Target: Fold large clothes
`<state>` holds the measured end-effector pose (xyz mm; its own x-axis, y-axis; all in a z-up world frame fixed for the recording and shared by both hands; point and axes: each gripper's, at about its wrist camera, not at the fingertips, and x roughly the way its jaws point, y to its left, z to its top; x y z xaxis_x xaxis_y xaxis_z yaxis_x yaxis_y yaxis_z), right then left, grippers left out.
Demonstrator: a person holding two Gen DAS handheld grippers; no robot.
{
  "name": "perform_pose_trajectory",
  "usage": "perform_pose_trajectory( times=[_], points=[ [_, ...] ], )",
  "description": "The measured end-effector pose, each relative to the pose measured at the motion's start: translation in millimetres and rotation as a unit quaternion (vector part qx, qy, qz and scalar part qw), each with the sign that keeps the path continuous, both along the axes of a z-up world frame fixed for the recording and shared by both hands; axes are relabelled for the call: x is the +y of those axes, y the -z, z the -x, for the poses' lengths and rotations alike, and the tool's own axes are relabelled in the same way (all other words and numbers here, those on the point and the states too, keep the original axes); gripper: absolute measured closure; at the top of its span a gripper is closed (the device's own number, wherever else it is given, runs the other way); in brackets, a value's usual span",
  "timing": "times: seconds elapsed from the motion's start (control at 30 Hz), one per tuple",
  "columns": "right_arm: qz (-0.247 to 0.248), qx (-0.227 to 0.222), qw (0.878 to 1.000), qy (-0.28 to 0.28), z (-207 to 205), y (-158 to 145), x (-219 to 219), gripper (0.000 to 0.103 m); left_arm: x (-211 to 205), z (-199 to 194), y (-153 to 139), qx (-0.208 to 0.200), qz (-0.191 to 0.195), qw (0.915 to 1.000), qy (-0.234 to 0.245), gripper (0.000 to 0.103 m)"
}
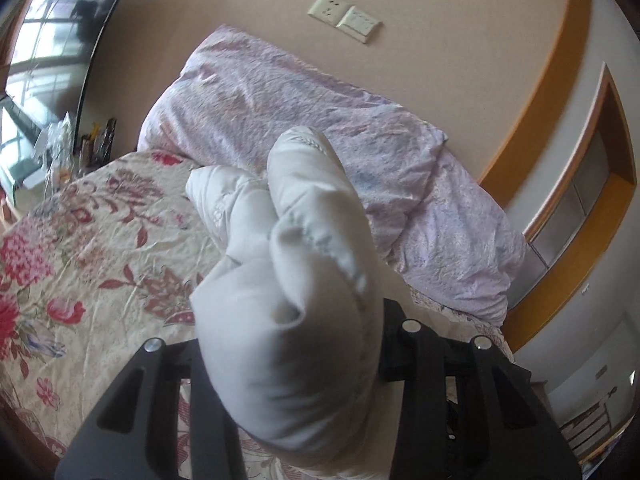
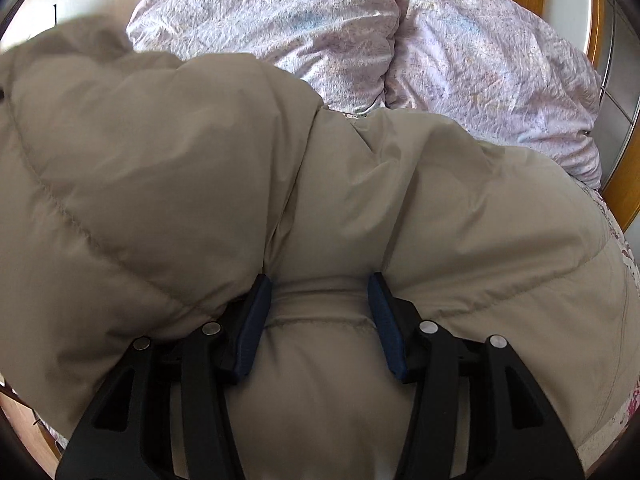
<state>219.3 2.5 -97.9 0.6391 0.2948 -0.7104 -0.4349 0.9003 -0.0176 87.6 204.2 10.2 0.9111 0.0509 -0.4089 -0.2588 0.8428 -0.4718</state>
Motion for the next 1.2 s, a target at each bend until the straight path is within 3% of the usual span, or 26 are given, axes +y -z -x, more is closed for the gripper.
perform_pose_trajectory(
  times=[0.23,0.33,0.5,0.6,0.83,1.0,1.2],
  points=[
    [-0.015,0.002,1.000,-0.018,-6,-8,-8,0.049,-56,-16,-37,-0.025,-0.039,0.9965,0.070,0.059],
    [-0.035,0.008,0.999,-0.038,-9,-16,-24,0.049,-82,-21,-49,-0.033,-0.065,0.9936,0.087,0.056],
    [-0.066,0.010,0.996,-0.053,1,-27,-60,0.049,-114,-31,-59,-0.042,-0.071,0.9898,0.116,0.053],
    [-0.075,-0.009,0.996,-0.044,13,-32,-91,0.042,-135,-37,-60,-0.043,-0.077,0.9876,0.130,0.051],
    [-0.060,-0.060,0.996,0.021,31,-31,-167,0.041,-182,-54,-54,-0.035,-0.088,0.9807,0.171,0.050],
    [-0.065,-0.045,0.995,0.063,17,-24,-205,0.041,-205,-64,-48,-0.027,-0.085,0.9782,0.188,0.050],
    [-0.059,-0.026,0.997,0.050,18,-12,-213,0.041,-240,-75,-37,-0.010,-0.091,0.9710,0.221,0.050]
  ],
)
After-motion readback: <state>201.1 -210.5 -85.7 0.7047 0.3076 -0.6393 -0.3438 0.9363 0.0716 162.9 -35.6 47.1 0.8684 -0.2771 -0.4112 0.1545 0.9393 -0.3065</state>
